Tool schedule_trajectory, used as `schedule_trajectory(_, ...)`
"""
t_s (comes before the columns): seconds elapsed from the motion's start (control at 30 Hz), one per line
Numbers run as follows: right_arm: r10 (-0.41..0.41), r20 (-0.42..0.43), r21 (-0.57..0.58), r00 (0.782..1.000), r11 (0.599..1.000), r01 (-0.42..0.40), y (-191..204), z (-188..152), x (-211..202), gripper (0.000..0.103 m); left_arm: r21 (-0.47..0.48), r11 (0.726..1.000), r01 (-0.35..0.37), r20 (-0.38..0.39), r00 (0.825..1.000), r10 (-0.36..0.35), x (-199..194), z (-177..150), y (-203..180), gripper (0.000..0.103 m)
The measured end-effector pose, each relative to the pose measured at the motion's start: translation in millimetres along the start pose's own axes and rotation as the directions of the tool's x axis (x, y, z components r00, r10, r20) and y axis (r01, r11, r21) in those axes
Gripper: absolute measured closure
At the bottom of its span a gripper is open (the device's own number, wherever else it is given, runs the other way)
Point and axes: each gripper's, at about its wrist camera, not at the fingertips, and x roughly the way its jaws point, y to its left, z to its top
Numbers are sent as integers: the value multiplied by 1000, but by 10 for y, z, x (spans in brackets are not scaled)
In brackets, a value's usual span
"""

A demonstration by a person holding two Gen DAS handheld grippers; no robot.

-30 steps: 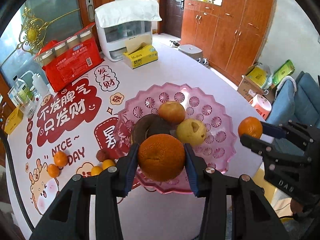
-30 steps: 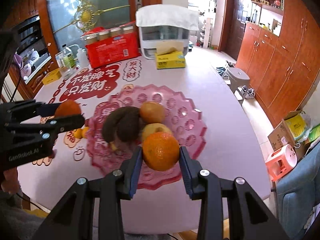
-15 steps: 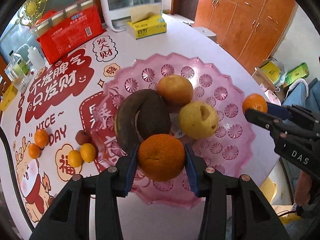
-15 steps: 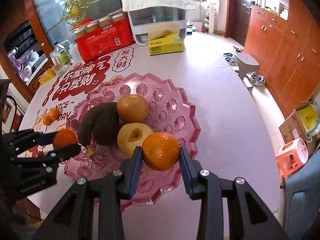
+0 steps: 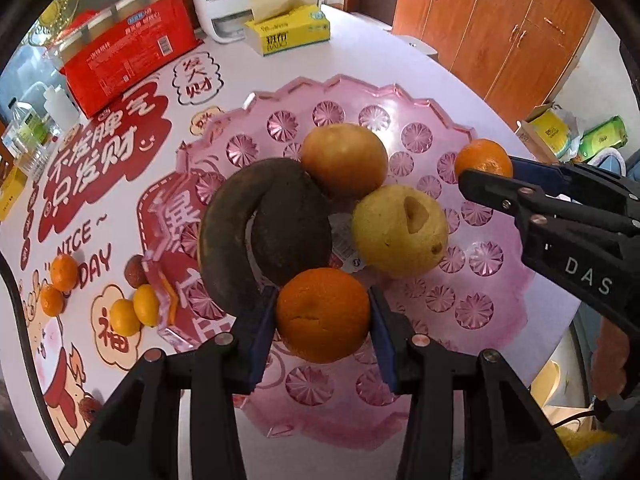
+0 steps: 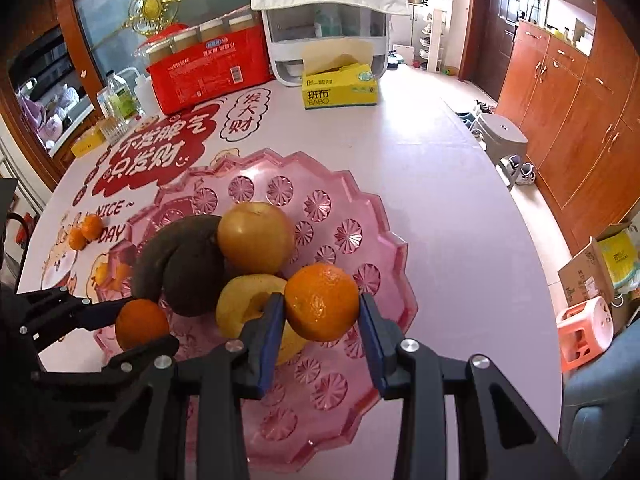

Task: Organize fruits
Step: 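Lower both mandarins into the plate and open both grippers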

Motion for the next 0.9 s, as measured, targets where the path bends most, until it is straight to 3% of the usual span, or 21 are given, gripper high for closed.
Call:
schedule_trajectory(0.23, -17, 4, -20, 1000, 1000, 17, 35, 51, 93, 65, 10, 1000, -17, 4, 1000, 17, 22, -14, -38, 58)
schedule_trajectory(0.37, -28, 6, -47, 1000, 998, 28, 85, 47, 97, 64, 7, 999, -35, 48, 998, 35, -88, -21, -45, 38)
schedule_trajectory(0.47, -20, 9, -46, 1000, 999, 20, 99, 49, 81, 63, 3, 999, -46, 78, 996, 45, -178, -34, -33, 34)
schedule_trajectory(0.57, -40, 32, -55, 999, 998, 42, 120, 58, 36, 53, -7, 999, -53, 88, 995, 53, -220, -58, -10, 33)
schedule_trajectory(0.9, -32, 49, -49, 998, 998, 35, 157, -16, -95, 52, -90, 993, -75, 155, 984, 88, -445, -166, 145, 33)
